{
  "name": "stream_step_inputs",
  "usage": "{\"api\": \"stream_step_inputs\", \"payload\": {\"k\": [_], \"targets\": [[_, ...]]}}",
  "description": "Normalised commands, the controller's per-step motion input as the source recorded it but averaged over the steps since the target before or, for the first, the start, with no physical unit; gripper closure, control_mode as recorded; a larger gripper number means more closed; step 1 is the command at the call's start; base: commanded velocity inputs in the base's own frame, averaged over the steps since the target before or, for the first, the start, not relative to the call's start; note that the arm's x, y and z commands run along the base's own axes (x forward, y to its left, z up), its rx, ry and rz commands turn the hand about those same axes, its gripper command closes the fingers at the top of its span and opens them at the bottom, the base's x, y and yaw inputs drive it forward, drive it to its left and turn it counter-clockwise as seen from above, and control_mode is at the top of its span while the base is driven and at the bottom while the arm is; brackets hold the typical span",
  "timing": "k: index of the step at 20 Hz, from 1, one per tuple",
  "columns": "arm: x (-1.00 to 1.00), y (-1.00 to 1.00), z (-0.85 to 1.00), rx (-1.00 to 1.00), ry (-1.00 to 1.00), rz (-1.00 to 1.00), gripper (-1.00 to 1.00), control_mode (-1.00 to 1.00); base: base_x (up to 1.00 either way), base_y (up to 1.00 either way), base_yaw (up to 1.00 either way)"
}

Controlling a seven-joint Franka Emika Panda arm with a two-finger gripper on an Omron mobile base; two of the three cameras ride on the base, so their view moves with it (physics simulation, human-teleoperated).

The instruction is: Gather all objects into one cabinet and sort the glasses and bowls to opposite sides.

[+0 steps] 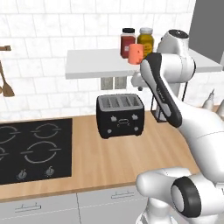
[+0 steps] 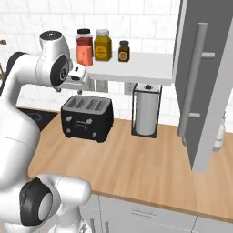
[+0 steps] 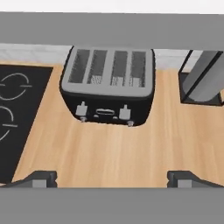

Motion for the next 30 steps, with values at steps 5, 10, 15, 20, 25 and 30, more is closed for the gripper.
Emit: {"api": "stream_step_inputs", "payload": {"k": [5, 10, 15, 20, 25, 30], "targets": [[0.34, 0.00, 0.58, 0.00, -0.12, 0.00, -1.00, -1.00, 0.00, 0.00, 0.00], [0.09, 0.00, 0.67, 0.01, -0.07, 0.00, -1.00, -1.00, 0.00, 0.00, 0.00], [0.15, 0.00, 0.58, 0.00, -0.05, 0.00, -1.00, -1.00, 0.00, 0.00, 0.00], [0.04, 0.00, 0.03, 0.00, 0.00, 0.00, -1.00, -1.00, 0.00, 0.00, 0.00], [0.13, -0.17, 0.00, 0.01, 0.00, 0.00, -1.00, -1.00, 0.00, 0.00, 0.00], [0.34, -0.08, -0.02, 0.00, 0.00, 0.00, -1.00, -1.00, 0.00, 0.00, 0.00]]}}
